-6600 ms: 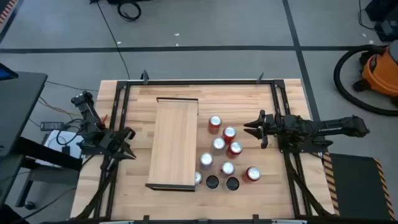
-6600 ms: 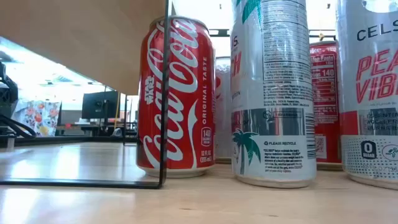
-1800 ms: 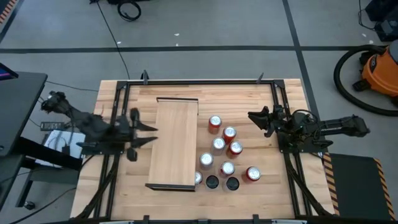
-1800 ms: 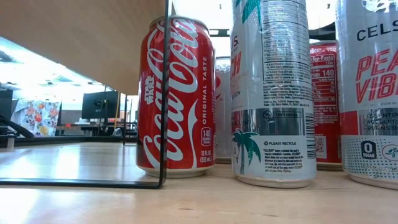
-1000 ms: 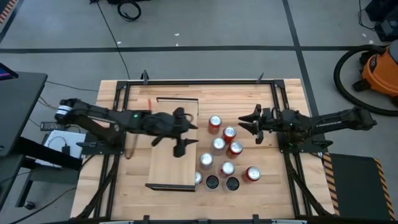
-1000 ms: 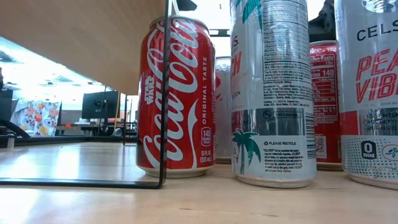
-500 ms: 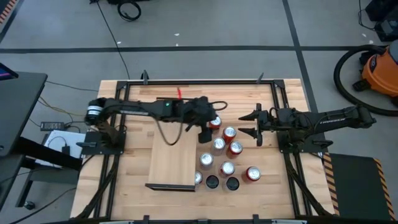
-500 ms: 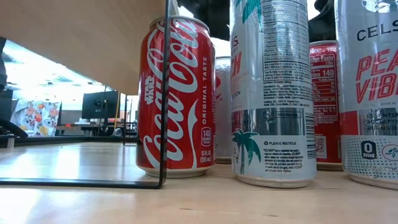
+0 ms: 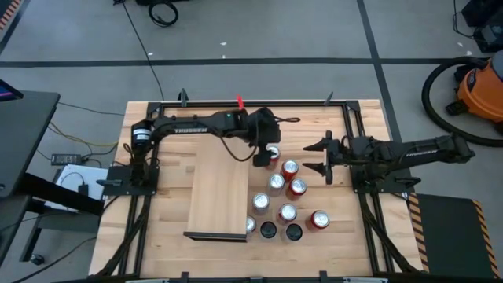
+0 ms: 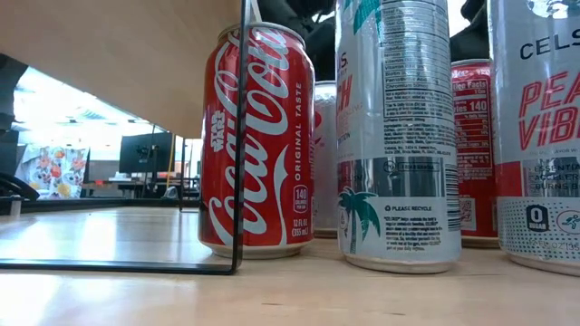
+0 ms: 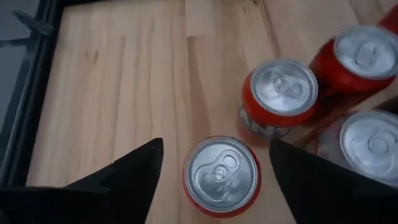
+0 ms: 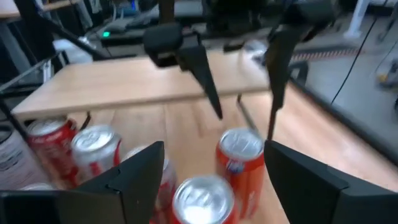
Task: Place canned beverage on shelf
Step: Put the top orange soda can on the shelf
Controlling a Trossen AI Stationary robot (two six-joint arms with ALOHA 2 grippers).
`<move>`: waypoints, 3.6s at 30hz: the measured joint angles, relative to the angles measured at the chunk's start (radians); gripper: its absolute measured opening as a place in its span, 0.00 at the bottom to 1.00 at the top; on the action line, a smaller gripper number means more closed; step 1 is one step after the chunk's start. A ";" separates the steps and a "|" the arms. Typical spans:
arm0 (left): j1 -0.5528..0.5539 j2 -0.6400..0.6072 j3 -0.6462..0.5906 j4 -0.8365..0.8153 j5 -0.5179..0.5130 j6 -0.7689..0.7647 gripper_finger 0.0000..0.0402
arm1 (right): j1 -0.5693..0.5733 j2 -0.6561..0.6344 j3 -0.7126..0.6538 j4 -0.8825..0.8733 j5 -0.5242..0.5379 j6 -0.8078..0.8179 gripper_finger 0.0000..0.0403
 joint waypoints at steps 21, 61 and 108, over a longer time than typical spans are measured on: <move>-0.002 0.201 0.298 -0.258 -0.096 0.105 0.98 | 0.194 0.115 -0.001 0.126 0.309 0.017 0.79; -0.001 0.252 0.391 -0.390 -0.097 0.263 0.98 | 0.205 0.250 -0.001 0.283 0.297 -0.082 0.79; -0.017 0.293 0.316 -0.353 -0.101 0.213 0.97 | 0.208 0.250 -0.001 0.303 0.278 -0.087 0.79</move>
